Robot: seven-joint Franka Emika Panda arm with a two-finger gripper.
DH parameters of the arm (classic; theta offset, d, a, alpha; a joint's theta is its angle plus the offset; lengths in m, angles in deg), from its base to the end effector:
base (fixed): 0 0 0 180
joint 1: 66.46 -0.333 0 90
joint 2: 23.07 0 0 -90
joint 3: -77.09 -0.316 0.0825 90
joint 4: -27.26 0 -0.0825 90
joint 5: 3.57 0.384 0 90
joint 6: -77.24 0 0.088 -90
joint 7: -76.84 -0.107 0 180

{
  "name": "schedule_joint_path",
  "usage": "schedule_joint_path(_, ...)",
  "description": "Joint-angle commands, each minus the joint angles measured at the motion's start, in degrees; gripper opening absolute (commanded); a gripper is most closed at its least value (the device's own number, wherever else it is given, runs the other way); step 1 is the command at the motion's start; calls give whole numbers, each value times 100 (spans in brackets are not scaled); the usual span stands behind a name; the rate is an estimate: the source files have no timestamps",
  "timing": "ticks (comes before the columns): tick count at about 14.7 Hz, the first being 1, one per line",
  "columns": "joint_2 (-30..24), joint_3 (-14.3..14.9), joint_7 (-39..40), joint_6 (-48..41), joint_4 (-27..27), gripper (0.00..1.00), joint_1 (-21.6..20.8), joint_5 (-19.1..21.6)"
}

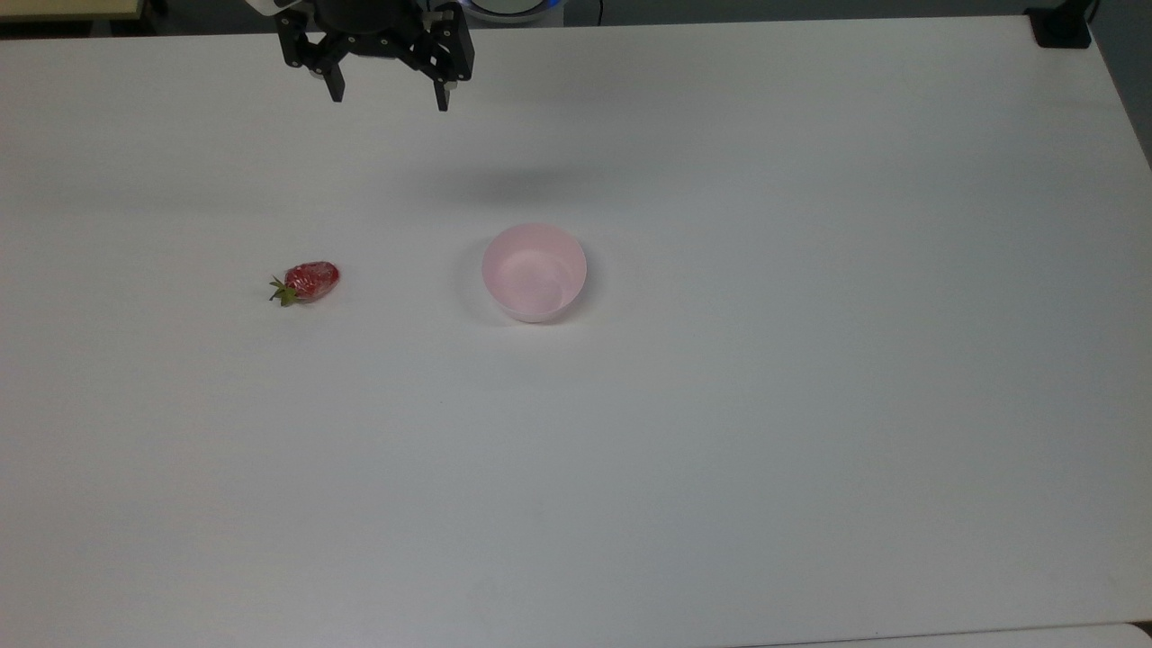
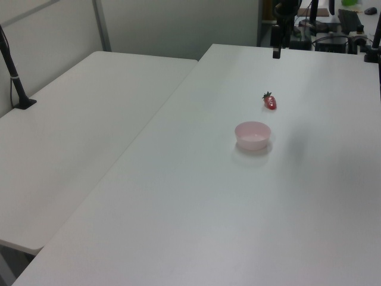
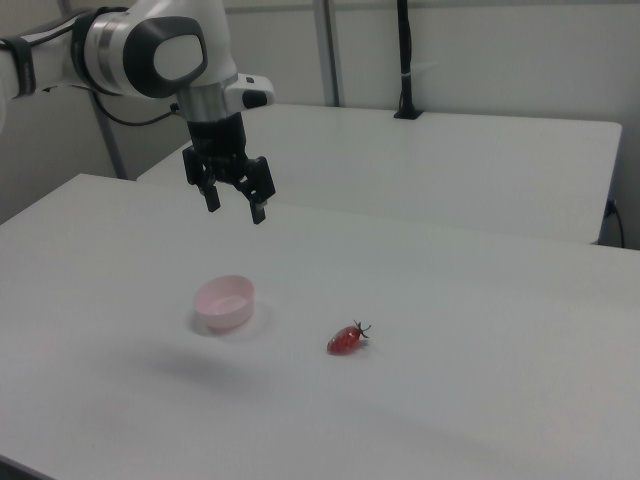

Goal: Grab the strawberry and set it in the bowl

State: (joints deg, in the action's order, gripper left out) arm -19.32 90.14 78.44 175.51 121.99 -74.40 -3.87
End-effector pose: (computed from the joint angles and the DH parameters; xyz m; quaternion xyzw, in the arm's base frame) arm 0.5801 -0.0487 0.5615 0.9995 -0.0300 -0.0016 0.0099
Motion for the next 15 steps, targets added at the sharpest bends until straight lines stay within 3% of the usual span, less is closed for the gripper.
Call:
schedule_joint_path(1,-146,31,42,-53,80,100,-6,-32)
schedule_joint_path(12,21,39,51,26,80,100,-6,-32)
schedule_joint_path(15,398,381,348,429,80,100,-6,-15)
